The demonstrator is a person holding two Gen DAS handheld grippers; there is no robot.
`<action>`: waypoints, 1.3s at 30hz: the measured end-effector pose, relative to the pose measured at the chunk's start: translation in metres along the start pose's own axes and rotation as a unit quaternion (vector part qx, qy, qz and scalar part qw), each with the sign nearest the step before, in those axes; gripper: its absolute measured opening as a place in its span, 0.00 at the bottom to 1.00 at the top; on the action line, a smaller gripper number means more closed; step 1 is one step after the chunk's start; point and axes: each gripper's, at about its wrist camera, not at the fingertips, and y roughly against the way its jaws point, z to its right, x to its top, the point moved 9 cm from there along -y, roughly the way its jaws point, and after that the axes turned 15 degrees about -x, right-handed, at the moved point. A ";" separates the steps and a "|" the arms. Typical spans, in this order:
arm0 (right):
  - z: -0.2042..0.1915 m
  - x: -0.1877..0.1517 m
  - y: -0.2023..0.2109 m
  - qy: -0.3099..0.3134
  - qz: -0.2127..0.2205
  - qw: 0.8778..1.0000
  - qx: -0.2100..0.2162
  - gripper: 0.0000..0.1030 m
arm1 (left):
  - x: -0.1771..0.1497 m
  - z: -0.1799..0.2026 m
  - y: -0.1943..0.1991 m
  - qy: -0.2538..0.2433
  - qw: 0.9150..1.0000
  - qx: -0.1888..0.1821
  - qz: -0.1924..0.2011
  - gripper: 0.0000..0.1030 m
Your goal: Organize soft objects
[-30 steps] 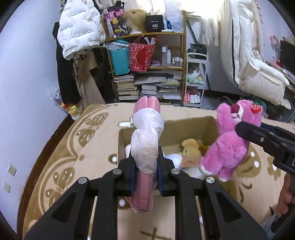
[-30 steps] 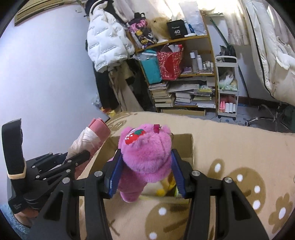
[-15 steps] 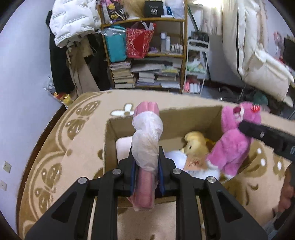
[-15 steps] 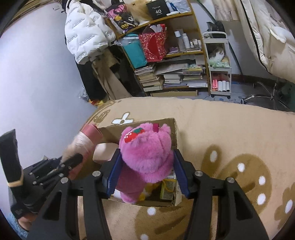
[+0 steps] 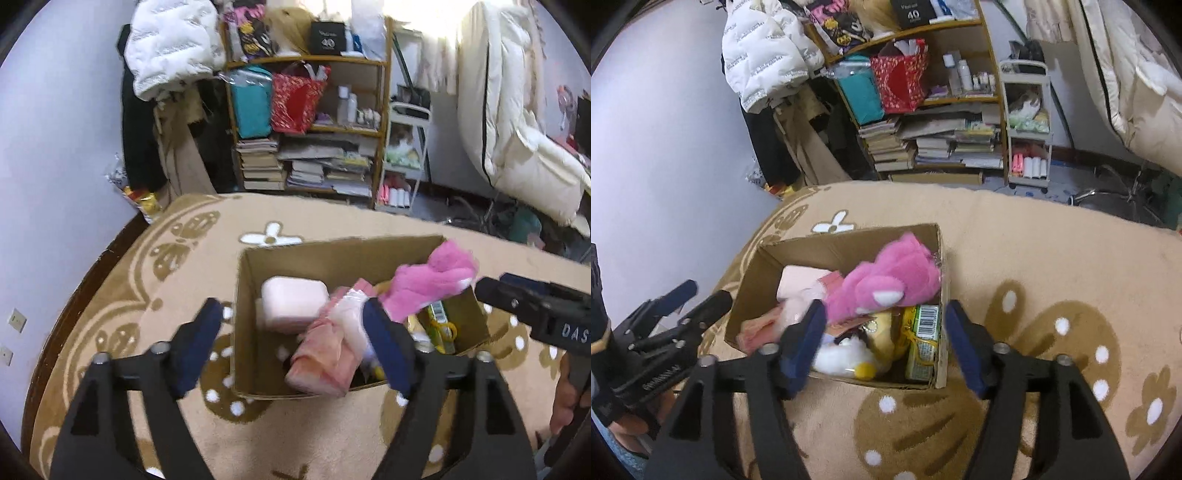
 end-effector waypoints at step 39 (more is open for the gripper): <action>-0.011 -0.068 0.188 0.028 0.122 0.992 0.008 1.00 | -0.054 0.017 0.248 0.042 0.984 0.032 0.168 1.00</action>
